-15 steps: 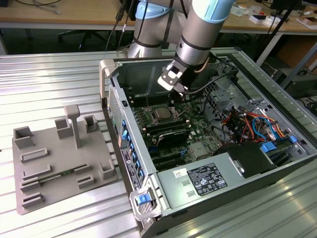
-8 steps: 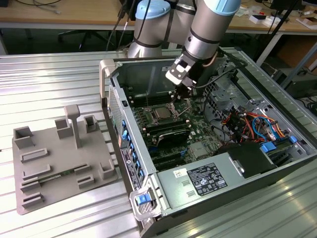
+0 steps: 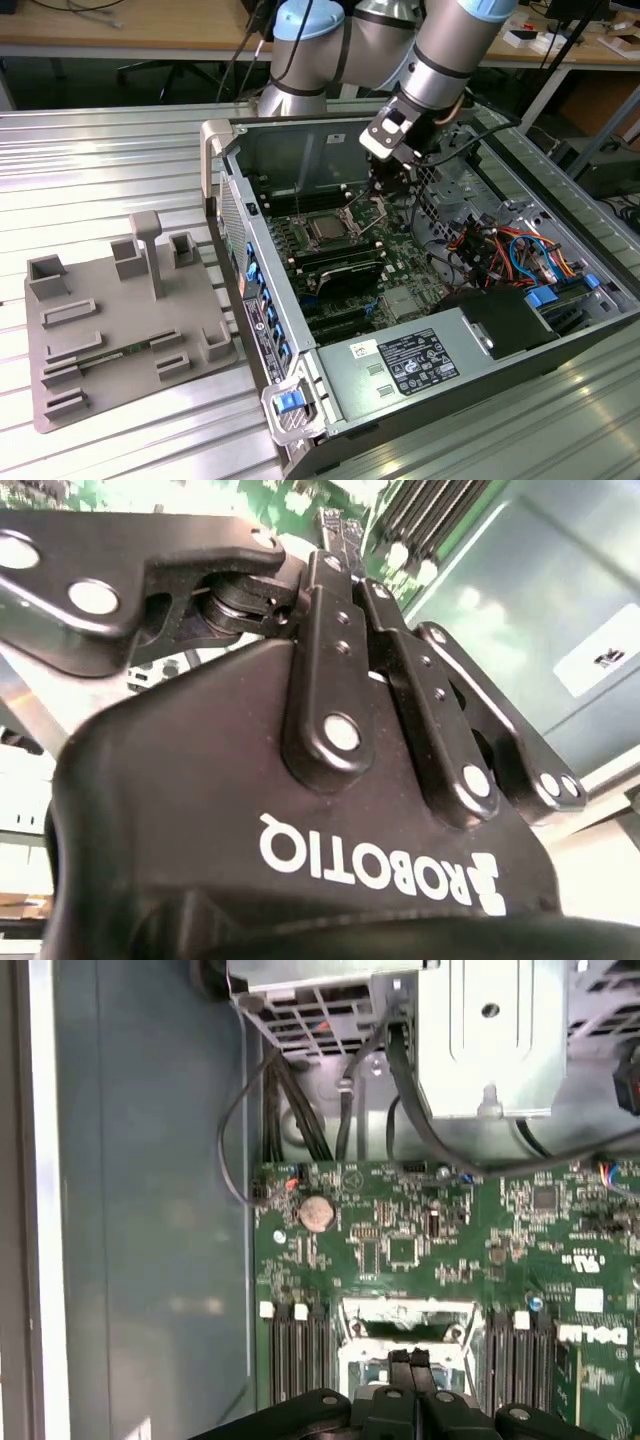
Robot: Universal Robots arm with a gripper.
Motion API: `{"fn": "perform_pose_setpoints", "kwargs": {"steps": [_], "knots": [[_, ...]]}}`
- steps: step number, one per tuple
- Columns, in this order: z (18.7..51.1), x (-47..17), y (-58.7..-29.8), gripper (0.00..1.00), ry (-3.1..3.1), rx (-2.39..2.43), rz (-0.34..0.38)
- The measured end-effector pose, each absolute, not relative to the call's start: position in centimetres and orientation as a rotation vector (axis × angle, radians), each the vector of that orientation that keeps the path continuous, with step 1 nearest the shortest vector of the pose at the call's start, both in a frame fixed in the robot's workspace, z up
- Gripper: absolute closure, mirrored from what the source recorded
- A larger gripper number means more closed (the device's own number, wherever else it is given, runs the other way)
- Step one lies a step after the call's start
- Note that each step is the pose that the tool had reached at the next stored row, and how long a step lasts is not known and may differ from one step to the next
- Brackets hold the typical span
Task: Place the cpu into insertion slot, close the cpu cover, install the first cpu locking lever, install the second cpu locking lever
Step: 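Close the cpu cover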
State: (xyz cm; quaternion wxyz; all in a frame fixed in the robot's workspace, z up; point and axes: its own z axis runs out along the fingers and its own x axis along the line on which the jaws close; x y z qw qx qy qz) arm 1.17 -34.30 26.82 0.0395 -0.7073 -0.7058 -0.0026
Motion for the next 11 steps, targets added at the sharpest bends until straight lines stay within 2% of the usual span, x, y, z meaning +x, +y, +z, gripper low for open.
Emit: {"fn": "perform_pose_setpoints", "kwargs": {"steps": [11], "knots": [[26.5,6.7,-34.3,0.89,-2.104,-2.114,0.062]]}}
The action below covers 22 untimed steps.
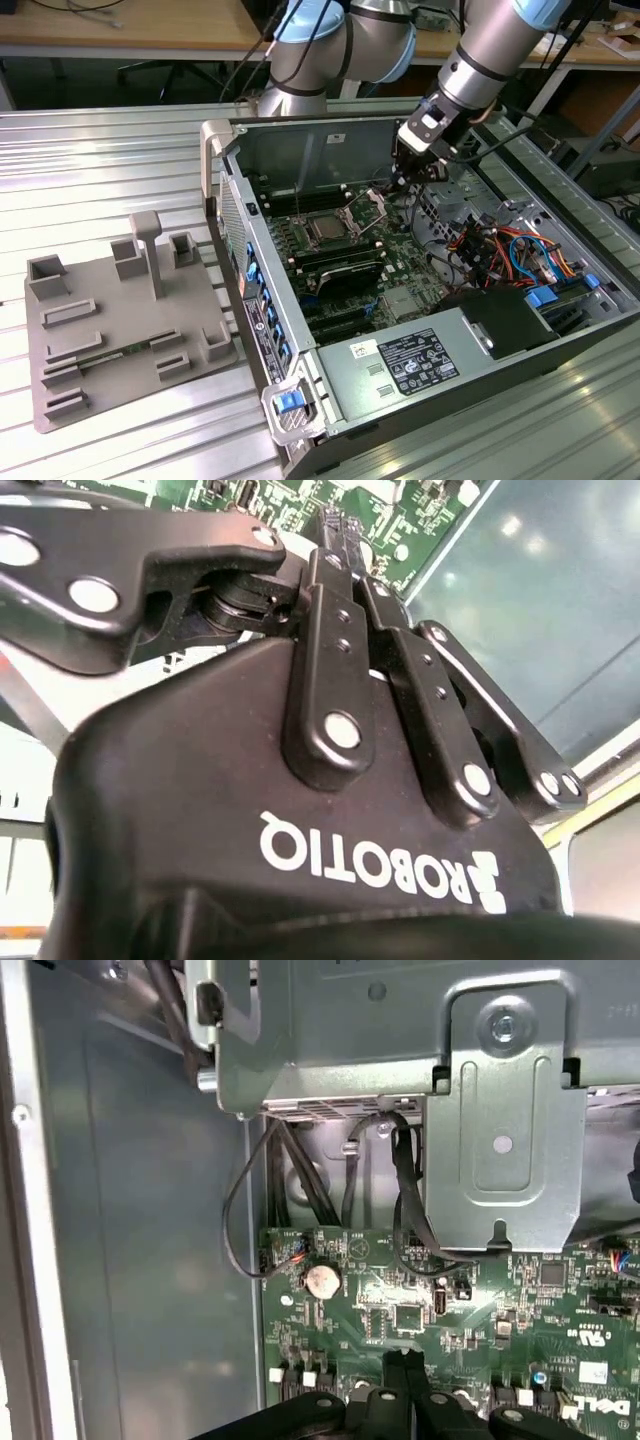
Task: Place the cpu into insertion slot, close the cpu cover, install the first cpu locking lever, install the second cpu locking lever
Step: 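Close the cpu cover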
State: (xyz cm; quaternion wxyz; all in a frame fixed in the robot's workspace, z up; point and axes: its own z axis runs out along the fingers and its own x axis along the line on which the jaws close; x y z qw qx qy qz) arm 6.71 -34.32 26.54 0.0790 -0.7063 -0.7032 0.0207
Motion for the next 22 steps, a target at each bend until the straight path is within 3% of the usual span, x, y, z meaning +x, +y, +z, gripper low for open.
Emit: {"fn": "perform_pose_setpoints", "kwargs": {"steps": [22], "knots": [[24.7,3.3,-34.6,0.89,-2.100,-2.110,0.065]]}}
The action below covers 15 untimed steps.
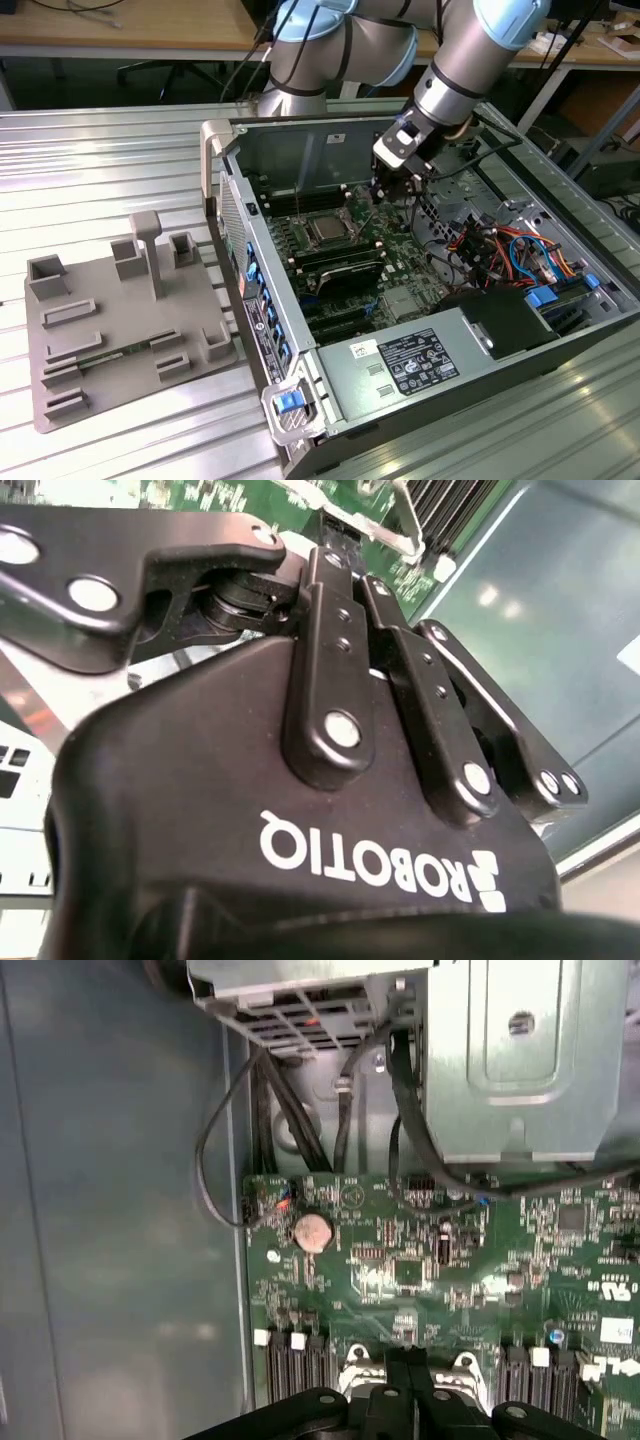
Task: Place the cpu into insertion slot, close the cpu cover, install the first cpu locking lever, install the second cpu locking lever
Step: 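Close the cpu cover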
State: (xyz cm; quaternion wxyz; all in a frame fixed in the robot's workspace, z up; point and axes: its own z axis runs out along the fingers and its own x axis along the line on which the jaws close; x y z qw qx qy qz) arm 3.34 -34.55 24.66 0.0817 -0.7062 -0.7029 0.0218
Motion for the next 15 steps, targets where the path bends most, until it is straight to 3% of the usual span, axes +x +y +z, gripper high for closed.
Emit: {"fn": "perform_pose_setpoints", "kwargs": {"steps": [15], "knots": [[23.8,-0.6,-34.6,0.89,-2.193,-2.000,0.041]]}}
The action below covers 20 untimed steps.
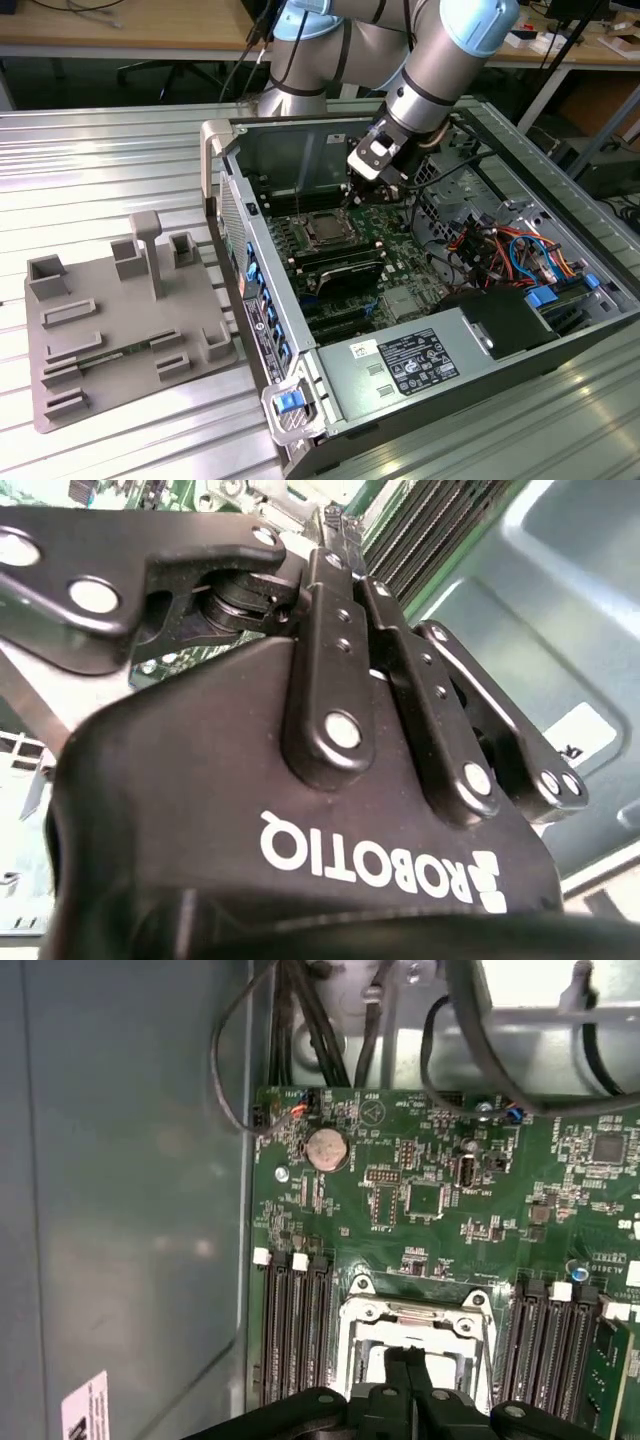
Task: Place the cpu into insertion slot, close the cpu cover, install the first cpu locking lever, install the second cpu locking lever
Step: 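Close the cpu cover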
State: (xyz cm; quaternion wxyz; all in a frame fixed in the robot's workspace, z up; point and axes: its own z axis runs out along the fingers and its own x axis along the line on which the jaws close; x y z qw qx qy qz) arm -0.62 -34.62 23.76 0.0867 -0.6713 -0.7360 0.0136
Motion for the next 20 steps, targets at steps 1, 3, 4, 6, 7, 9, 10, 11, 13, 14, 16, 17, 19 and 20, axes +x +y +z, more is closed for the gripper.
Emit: {"fn": "perform_pose_setpoints", "kwargs": {"steps": [1,3,4,6,7,9,10,11,13,14,16,17,19,20], "knots": [[23.7,-1.0,-34.6,0.89,-2.193,-1.999,0.040],[23.2,-2.4,-34.6,0.89,-2.193,-1.998,0.039],[23.0,-2.7,-34.7,0.89,-2.193,-1.998,0.039],[22.5,-3.4,-34.7,0.89,-2.193,-1.998,0.039],[22.3,-3.7,-34.7,0.89,-2.193,-1.998,0.039],[21.7,-4.5,-34.7,0.89,-2.193,-1.998,0.038],[21.6,-4.7,-34.7,0.89,-2.193,-1.998,0.039],[21.2,-5.0,-34.7,0.89,-2.193,-1.999,0.039],[21.0,-5.1,-34.7,0.89,-2.193,-1.998,0.039],[20.8,-5.2,-34.8,0.89,-2.193,-1.998,0.039],[20.6,-5.2,-34.8,0.89,-2.193,-1.998,0.039],[20.6,-5.2,-34.8,0.89,-2.193,-1.998,0.039],[20.5,-5.2,-34.8,0.89,-2.193,-1.999,0.039],[20.5,-5.2,-34.8,0.89,-2.193,-1.999,0.039]]}}
